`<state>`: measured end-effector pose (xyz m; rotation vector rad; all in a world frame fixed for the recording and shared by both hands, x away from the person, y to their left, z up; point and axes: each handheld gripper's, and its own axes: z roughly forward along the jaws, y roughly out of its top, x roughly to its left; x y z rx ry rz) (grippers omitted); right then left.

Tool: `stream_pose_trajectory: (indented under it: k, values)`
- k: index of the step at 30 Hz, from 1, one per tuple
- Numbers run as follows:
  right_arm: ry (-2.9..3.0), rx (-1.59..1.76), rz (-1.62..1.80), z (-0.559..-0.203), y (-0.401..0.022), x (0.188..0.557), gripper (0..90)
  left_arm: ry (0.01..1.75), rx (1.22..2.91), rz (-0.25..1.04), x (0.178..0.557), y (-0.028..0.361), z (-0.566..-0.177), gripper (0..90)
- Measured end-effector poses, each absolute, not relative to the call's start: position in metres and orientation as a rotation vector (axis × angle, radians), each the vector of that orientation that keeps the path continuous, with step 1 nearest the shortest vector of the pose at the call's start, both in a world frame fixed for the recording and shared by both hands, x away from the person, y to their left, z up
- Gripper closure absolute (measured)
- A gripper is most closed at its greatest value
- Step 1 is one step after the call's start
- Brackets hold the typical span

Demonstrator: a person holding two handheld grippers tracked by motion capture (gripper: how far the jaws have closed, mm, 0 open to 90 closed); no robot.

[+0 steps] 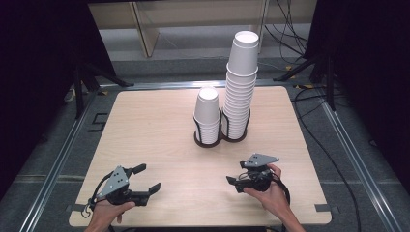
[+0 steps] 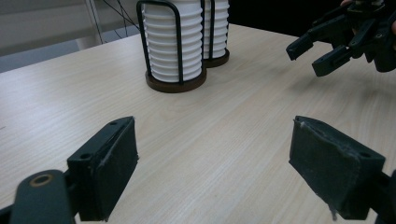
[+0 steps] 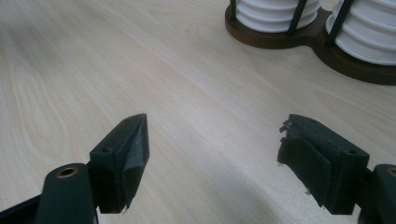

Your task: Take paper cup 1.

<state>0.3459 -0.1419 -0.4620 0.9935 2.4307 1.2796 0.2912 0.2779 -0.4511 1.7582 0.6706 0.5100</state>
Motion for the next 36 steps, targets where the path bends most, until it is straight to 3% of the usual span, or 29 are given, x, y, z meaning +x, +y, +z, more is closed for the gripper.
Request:
stream_pose_trajectory:
  k: [18, 36]
  values:
    - [2.362, 0.983, 1.345, -0.442, -0.139, 0.356, 23.3, 0.703, 1.766, 0.521, 0.292, 0.279, -0.451, 14.9]
    - [2.155, 1.023, 1.449, -0.371, -0.105, 0.401, 18.8, 0.703, 1.785, 0.532, 0.292, 0.281, -0.451, 14.9]
